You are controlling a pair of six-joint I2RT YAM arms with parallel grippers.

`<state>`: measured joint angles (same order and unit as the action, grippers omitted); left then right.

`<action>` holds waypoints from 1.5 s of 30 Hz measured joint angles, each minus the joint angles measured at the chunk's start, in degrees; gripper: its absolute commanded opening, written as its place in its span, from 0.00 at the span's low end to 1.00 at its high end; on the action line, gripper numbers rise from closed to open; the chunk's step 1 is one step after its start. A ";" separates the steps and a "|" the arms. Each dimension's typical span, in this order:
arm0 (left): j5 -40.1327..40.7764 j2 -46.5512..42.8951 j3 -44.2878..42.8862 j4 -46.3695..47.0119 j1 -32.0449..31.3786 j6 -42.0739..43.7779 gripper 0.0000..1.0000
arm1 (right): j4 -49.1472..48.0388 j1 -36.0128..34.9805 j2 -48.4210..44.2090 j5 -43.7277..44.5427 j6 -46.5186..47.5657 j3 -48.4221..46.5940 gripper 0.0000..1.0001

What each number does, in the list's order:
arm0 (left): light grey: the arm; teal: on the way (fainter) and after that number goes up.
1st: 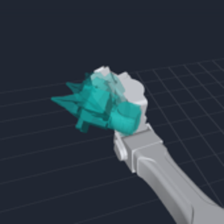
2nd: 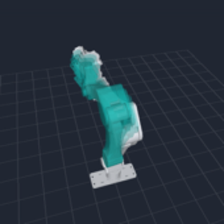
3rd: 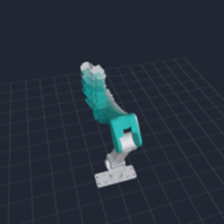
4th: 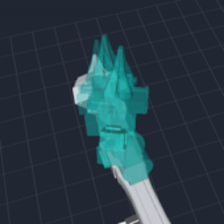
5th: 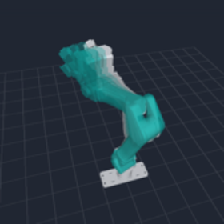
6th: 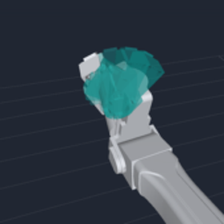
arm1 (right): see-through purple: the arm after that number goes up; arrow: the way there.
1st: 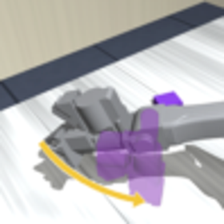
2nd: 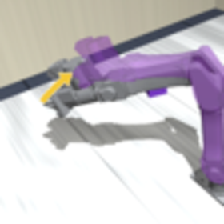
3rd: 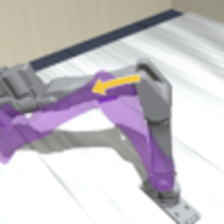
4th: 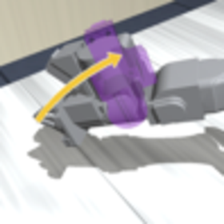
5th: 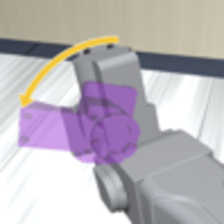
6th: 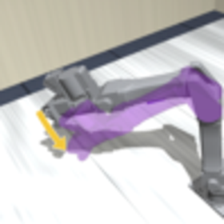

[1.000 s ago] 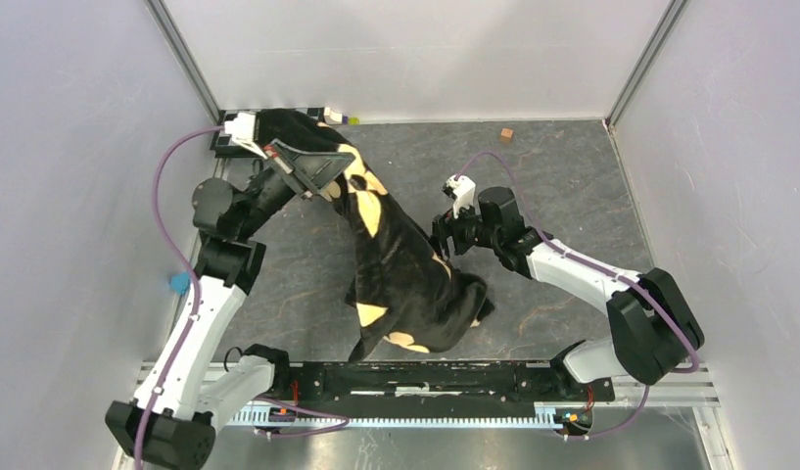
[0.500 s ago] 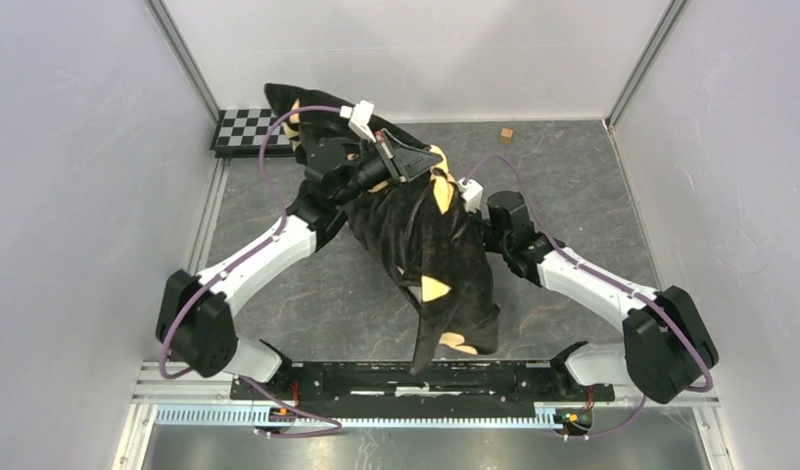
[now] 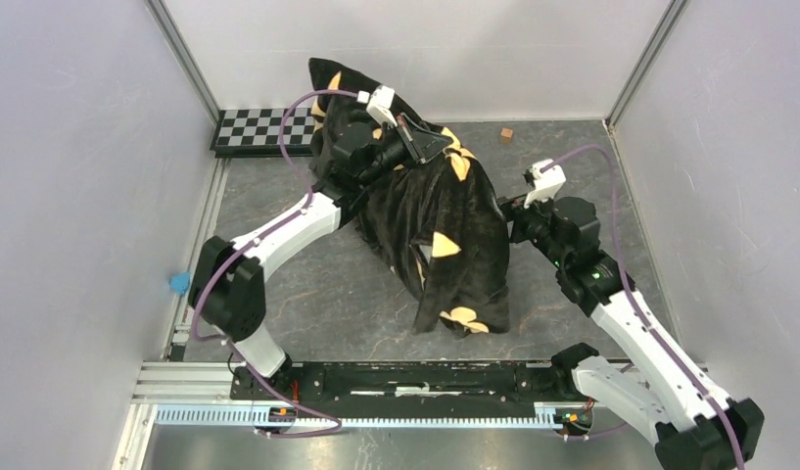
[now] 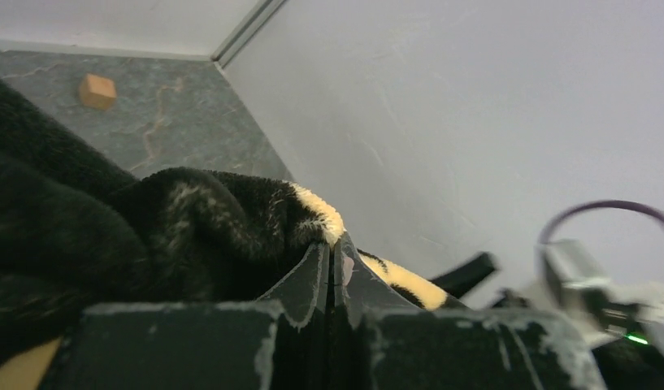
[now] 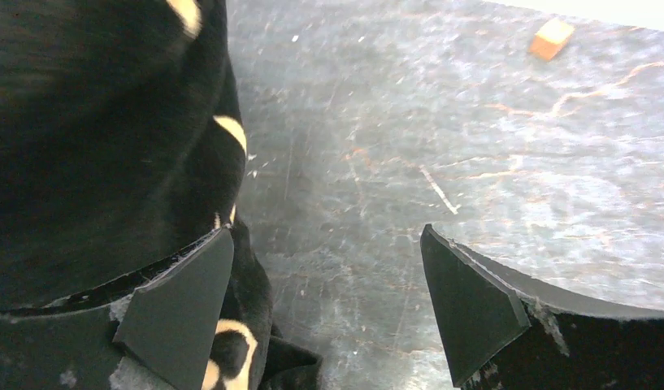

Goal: Remove the pillowcase from the pillow

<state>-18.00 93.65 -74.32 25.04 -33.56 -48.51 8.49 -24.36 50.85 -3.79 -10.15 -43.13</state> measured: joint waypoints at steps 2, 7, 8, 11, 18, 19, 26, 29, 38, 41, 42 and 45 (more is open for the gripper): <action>0.61 2.67 -0.83 -0.07 0.00 0.76 0.02 | 1.55 -0.02 -2.67 2.60 0.02 -1.11 0.93; 0.13 15.17 -7.48 0.42 0.07 1.03 0.02 | 3.72 -0.02 -9.92 11.17 0.15 -1.86 0.94; -0.61 18.43 -9.88 0.35 0.07 1.03 0.02 | 3.89 -0.02 -11.72 13.42 0.15 -1.84 0.94; -2.54 27.08 -16.04 0.20 0.04 1.01 0.02 | 3.98 -0.02 -15.47 16.79 0.17 -1.75 0.94; -3.56 34.73 -16.72 -7.50 0.22 1.09 0.07 | 4.13 -0.02 -17.55 19.12 0.76 -1.73 0.93; -3.54 34.84 -16.68 -8.37 0.24 1.16 0.14 | 4.31 -0.02 -17.27 19.02 0.87 -1.68 0.93; -3.17 27.74 -14.67 -14.36 0.48 5.95 0.97 | 4.59 -0.02 -15.23 12.87 -0.81 2.82 0.93; -2.67 19.93 -14.60 -19.67 0.42 8.94 0.99 | 6.14 -0.02 -13.97 10.01 -2.89 6.73 0.93; 8.59 -4.13 -6.75 -33.62 -5.70 21.79 0.98 | 8.31 -0.02 -15.72 6.78 -9.16 17.55 0.91; 12.22 -12.46 5.29 -34.38 -7.48 23.21 0.98 | 8.15 -0.02 -18.69 5.73 -11.43 21.53 0.90; 13.20 -14.80 8.55 -35.08 -7.50 23.41 0.98 | 8.13 -0.02 -19.58 5.40 -12.22 22.84 0.91; 16.48 -21.79 17.86 -36.87 -7.06 23.96 0.98 | 6.93 -0.02 -22.67 2.99 -15.19 27.06 0.91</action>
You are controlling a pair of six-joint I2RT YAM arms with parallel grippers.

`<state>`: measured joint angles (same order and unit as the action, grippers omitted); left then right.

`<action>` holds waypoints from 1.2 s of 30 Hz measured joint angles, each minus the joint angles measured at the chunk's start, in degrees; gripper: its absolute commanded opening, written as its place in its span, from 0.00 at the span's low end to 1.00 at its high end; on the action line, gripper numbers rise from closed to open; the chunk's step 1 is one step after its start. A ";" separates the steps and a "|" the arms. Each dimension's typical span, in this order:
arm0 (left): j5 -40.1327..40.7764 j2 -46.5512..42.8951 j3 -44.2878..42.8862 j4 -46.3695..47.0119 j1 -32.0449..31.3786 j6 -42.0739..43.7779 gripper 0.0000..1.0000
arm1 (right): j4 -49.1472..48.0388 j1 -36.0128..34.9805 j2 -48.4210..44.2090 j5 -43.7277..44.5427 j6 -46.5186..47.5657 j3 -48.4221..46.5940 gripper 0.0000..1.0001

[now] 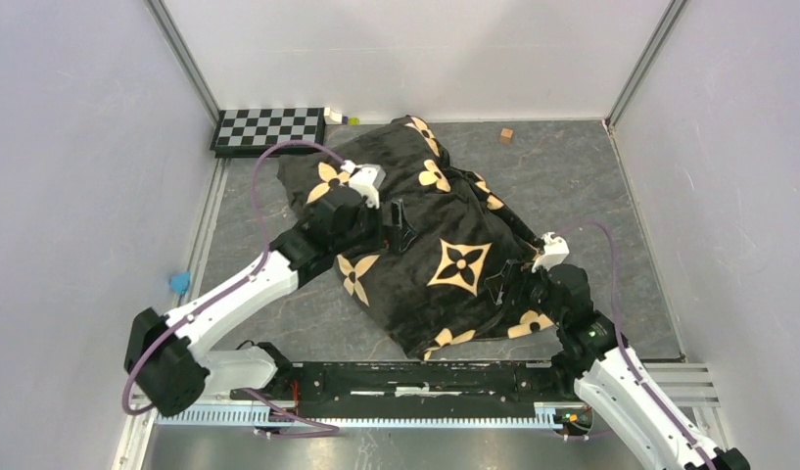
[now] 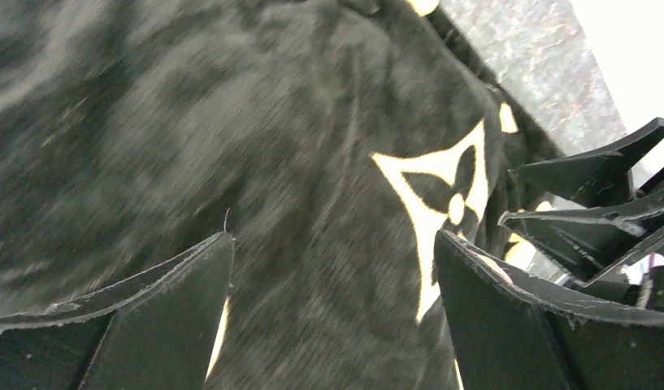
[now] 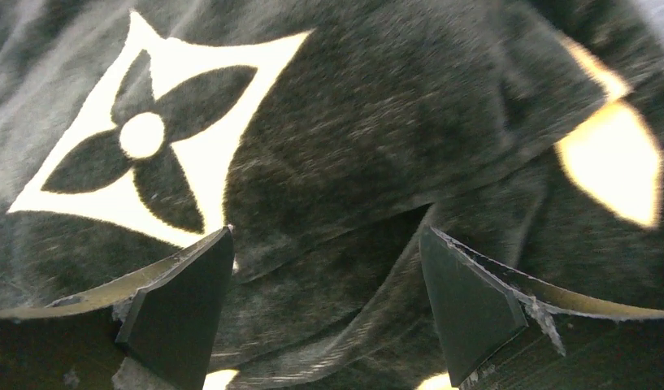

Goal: Remove the pillowcase from the pillow

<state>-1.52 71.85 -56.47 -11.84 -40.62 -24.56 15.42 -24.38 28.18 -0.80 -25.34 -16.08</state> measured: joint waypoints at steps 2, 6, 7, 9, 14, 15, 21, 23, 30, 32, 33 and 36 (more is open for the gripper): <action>1.22 -3.87 3.74 -0.72 0.17 0.00 0.98 | -2.23 0.00 -1.99 -2.40 -2.62 2.99 0.92; 3.23 -11.17 9.62 -0.31 0.15 -0.02 1.00 | -9.79 0.00 -4.63 -6.58 -10.25 9.57 0.97; 3.89 -13.05 11.17 -0.04 0.15 -0.02 1.00 | -11.67 0.00 -4.61 -7.10 -12.09 10.84 0.98; 5.03 -16.79 14.21 0.22 0.15 -0.04 1.00 | -15.87 0.00 -4.11 -8.22 -16.46 13.44 0.98; 7.37 -22.97 18.49 1.16 0.15 -0.07 1.00 | -23.04 0.00 -1.05 -8.66 -22.95 15.08 0.97; 8.04 -23.61 18.67 1.18 0.15 -0.15 1.00 | -24.92 0.00 -0.26 -8.72 -23.85 15.08 0.96; 16.24 -27.47 20.09 -0.13 0.15 -4.68 1.00 | -34.56 0.00 2.16 -10.60 -25.86 15.08 0.85; 16.57 -29.75 22.03 0.09 0.15 -5.29 1.00 | -37.73 0.00 3.26 -11.50 -25.94 15.04 0.79; 13.94 -32.54 24.85 0.42 0.15 -5.57 1.00 | -46.69 0.00 7.63 -14.27 -25.99 13.53 0.59; 12.70 -32.11 24.55 0.22 0.15 -5.57 1.00 | -49.29 0.00 8.87 -14.47 -25.99 13.11 0.58; 11.82 -31.71 24.22 0.17 0.15 -5.57 1.00 | -50.38 0.00 9.49 -14.67 -25.99 12.94 0.58; 9.70 -30.21 22.86 0.13 0.11 -5.57 1.00 | -52.85 0.00 11.56 -15.10 -25.81 12.02 0.59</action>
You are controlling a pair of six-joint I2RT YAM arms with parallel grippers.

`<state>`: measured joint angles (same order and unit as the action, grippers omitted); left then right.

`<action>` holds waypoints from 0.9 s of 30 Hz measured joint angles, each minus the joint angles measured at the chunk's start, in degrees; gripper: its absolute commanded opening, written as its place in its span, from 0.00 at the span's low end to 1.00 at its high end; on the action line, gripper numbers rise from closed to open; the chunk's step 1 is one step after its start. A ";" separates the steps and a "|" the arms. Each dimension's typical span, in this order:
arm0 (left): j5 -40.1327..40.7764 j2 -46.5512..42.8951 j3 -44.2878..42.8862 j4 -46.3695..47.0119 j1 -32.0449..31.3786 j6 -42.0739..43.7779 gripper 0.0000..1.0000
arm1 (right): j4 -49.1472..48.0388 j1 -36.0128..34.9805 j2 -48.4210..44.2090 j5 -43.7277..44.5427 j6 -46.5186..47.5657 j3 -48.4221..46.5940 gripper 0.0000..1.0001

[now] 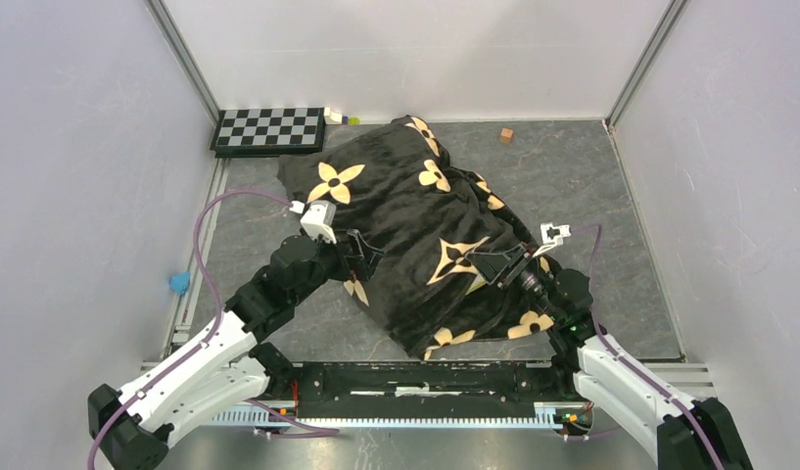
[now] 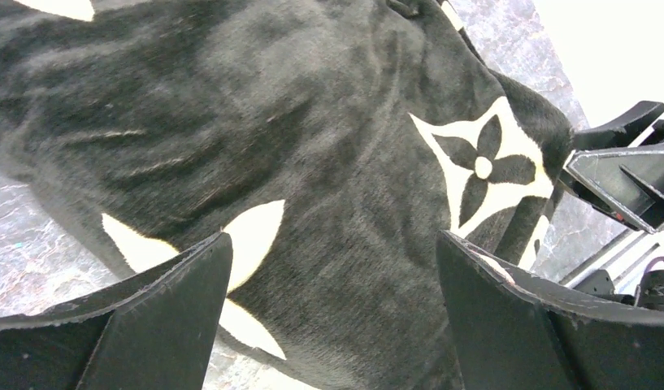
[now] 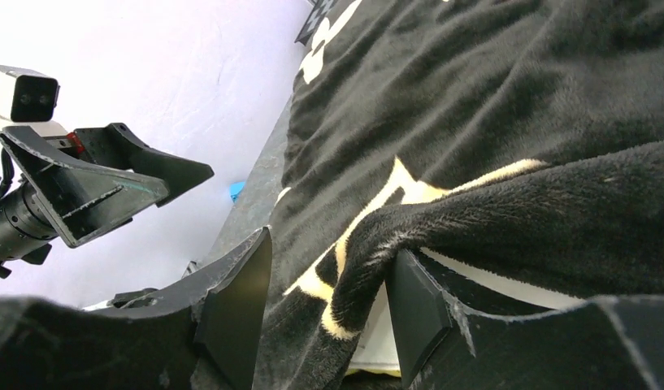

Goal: Remove the pillowcase from the pillow

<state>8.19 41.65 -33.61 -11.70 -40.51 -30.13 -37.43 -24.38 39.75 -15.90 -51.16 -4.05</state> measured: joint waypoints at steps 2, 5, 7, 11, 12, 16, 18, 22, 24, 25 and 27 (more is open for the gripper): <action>-1.18 1.51 -1.22 0.02 -0.39 0.02 1.00 | -0.87 0.00 1.44 -0.24 0.26 -1.25 0.60; -1.33 3.89 -2.97 -0.20 -2.29 0.22 1.00 | -1.64 0.00 2.56 -0.46 1.05 -3.10 0.62; -0.70 5.49 -4.37 -0.44 -4.57 0.72 0.99 | -1.81 0.00 3.04 -0.52 1.55 -4.39 0.62; 3.06 9.27 -8.50 -1.68 -11.54 3.67 0.97 | -1.97 0.00 4.22 -0.76 1.97 -6.08 0.62; 3.93 10.12 -9.46 -1.79 -13.20 4.55 0.97 | -1.99 0.00 4.66 -0.87 1.95 -6.32 0.62; 5.49 12.96 -12.15 -1.73 -17.75 7.56 0.98 | -2.05 0.00 6.27 -1.51 1.66 -6.40 0.62; 5.49 14.23 -12.66 -1.40 -18.97 8.57 0.99 | -2.27 0.00 7.06 -1.86 1.27 -6.40 0.62; 4.96 18.32 -13.31 -1.01 -20.31 9.77 1.00 | -3.28 0.00 8.02 -2.12 -0.15 -6.40 0.62; 3.85 20.39 -13.40 -0.31 -20.37 9.86 1.00 | -3.76 0.00 8.13 -2.10 -0.79 -6.40 0.62; 3.13 21.22 -13.38 0.20 -20.39 9.84 1.00 | -4.15 0.00 8.13 -2.10 -1.27 -6.40 0.62; 0.92 22.67 -12.96 2.58 -20.39 9.64 1.00 | -4.61 0.00 8.13 -2.05 -1.92 -6.40 0.62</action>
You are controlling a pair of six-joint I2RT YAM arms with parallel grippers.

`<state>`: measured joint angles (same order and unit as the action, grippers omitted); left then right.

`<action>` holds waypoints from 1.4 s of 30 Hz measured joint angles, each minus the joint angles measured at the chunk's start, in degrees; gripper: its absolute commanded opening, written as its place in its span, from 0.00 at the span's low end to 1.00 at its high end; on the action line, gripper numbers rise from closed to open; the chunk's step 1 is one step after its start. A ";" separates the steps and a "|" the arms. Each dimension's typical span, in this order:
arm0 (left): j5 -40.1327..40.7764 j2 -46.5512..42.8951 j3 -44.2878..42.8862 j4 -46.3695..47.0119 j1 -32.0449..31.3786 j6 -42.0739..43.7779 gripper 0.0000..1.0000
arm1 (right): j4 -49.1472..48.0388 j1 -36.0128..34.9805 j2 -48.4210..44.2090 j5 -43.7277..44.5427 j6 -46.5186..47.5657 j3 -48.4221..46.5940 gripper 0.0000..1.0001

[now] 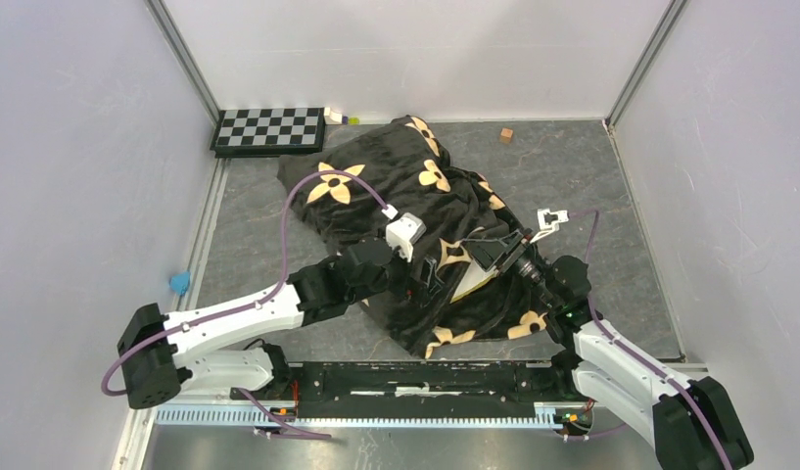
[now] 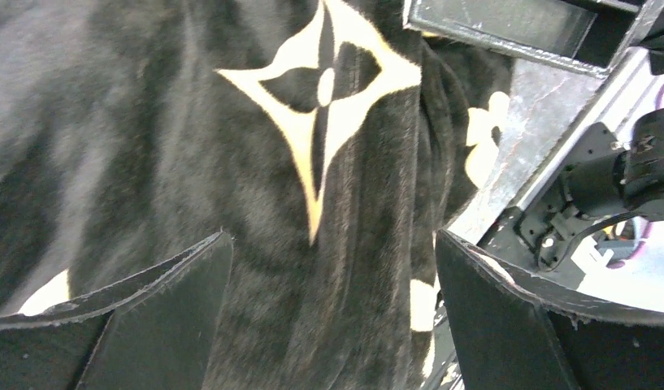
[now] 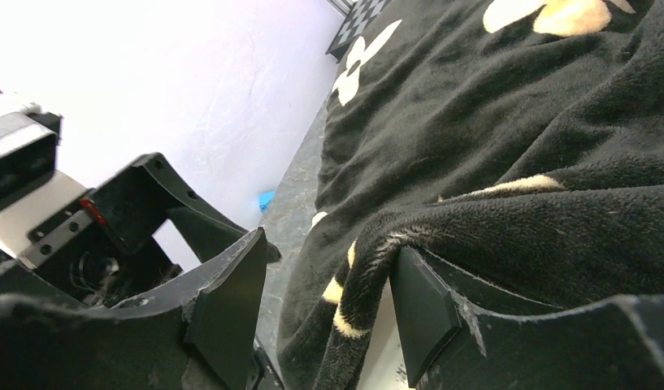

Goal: Remove the pillowcase from the pillow

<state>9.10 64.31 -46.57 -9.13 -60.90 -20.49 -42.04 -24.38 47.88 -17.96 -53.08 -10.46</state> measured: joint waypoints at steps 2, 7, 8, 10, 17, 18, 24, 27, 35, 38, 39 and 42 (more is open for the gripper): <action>-1.73 1.11 0.83 3.02 -0.04 -0.52 1.00 | -0.63 0.00 0.00 0.00 -0.74 0.00 0.62; -3.89 6.01 1.14 7.10 -0.09 -1.33 0.92 | -2.19 0.00 0.00 -0.04 -2.49 0.00 0.61; -4.31 7.02 1.14 7.56 -0.09 -1.33 0.89 | -2.58 0.00 0.00 -0.04 -2.86 0.02 0.60; -5.11 8.76 1.11 8.24 -0.09 -1.38 0.75 | -3.39 0.00 0.00 -0.07 -3.39 0.02 0.60; -4.68 12.85 0.70 8.39 0.11 -2.56 0.04 | -2.89 0.00 -1.25 0.15 -3.23 0.02 0.69; -4.33 12.79 0.70 8.33 0.35 -2.73 0.03 | -2.08 0.00 -1.86 0.26 -2.86 0.02 0.74; -4.31 9.73 0.68 6.19 4.52 -3.76 0.02 | 9.62 -0.15 -7.61 3.54 3.98 -0.26 0.80; -5.38 7.52 -0.13 3.37 7.98 -3.87 0.03 | 16.87 -0.15 -10.34 5.64 7.98 -0.39 0.80; -7.43 2.54 -1.88 -0.09 11.34 -3.89 0.03 | 29.18 -0.15 -14.27 6.54 10.62 0.55 0.93; -7.82 2.60 -1.88 -0.83 11.50 -3.89 0.03 | 29.75 -0.15 -15.93 5.92 6.43 3.65 0.98; -7.87 2.62 -1.88 -0.92 11.58 -3.89 0.03 | 29.83 -0.15 -16.55 5.92 4.61 5.11 0.98; -8.04 2.80 -1.88 -1.03 11.69 -3.91 0.03 | 29.73 -0.15 -17.40 5.95 0.66 8.46 0.98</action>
<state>1.06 67.11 -48.45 -10.15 -49.21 -24.40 -12.32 -24.53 30.48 -12.01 -52.42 -2.00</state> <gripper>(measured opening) 0.043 0.979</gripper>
